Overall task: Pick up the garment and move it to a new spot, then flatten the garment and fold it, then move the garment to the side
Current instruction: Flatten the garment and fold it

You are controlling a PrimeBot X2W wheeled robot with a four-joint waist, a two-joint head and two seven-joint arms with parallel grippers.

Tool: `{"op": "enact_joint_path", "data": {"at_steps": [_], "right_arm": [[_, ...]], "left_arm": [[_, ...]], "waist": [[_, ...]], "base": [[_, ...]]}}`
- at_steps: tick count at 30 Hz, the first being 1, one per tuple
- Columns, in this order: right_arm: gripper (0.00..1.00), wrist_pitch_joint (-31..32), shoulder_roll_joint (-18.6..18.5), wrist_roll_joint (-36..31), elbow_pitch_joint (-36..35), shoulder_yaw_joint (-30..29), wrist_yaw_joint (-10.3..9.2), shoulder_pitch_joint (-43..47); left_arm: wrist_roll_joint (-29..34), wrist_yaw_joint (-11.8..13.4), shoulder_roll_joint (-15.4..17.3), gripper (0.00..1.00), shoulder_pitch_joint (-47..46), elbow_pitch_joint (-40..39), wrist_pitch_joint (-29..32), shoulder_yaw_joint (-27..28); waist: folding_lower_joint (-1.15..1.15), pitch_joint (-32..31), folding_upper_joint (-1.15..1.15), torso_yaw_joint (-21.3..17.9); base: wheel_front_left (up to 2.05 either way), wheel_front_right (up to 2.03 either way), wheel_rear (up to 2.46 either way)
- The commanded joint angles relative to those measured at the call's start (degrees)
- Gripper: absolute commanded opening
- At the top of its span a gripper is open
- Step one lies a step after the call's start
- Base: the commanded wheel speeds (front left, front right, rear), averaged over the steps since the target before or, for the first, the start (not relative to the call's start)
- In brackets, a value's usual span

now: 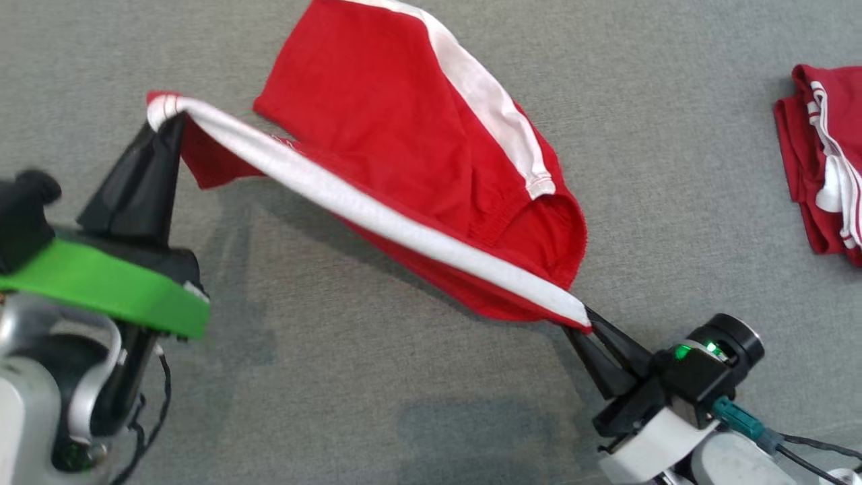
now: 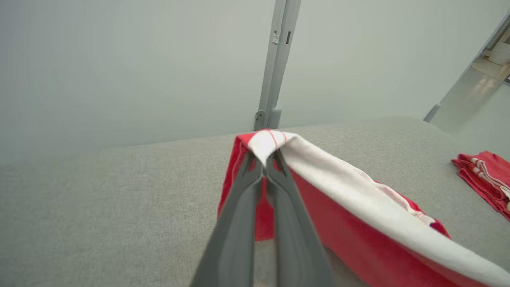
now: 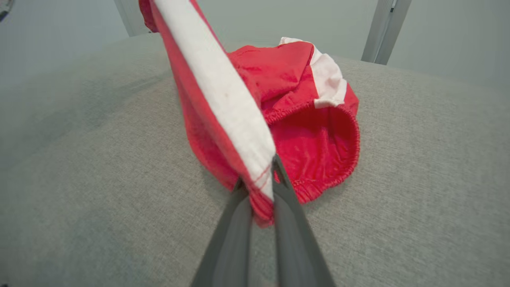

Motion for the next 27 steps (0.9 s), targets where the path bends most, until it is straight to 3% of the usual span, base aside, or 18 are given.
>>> {"op": "enact_joint_path", "data": {"at_steps": [1, 7, 13, 20, 27], "right_arm": [[0.00, 0.7, 0.6, 2.0, 0.8, 1.6, -0.06, -2.3], [0.00, 3.6, 1.3, 11.0, 0.9, 8.3, -0.06, -9.8], [0.00, 6.2, -1.6, 20.4, -2.1, 10.3, -0.06, -14.7], [0.00, 8.7, -5.2, 27.6, -5.0, 9.0, -0.04, -17.8], [0.00, 12.2, -5.1, 28.6, -3.1, 10.8, -0.04, -22.0]], "left_arm": [[-0.1, -0.6, 1.4, 0.00, -4.5, 0.6, 2.8, -0.2], [0.1, -3.3, 4.6, 0.00, -20.9, 6.6, 15.3, -3.8], [0.9, -6.3, 5.7, 0.00, -32.7, 14.5, 24.3, -7.8], [2.3, -9.5, 6.2, 0.00, -40.6, 23.3, 30.5, -12.0], [4.1, -10.6, 6.5, 0.00, -45.1, 30.8, 31.3, -14.1]], "waist": [[0.00, 4.6, 0.00, -4.9], [0.00, 7.6, 0.00, -9.2], [0.00, 9.2, 0.00, -12.2], [0.00, 10.1, 0.00, -13.3], [0.00, 11.1, 0.00, -13.8]], "base": [[0.00, 0.00, 0.00], [0.00, 0.00, 0.00], [0.00, 0.00, 0.00], [0.00, 0.00, 0.00], [0.00, 0.00, 0.00]]}}
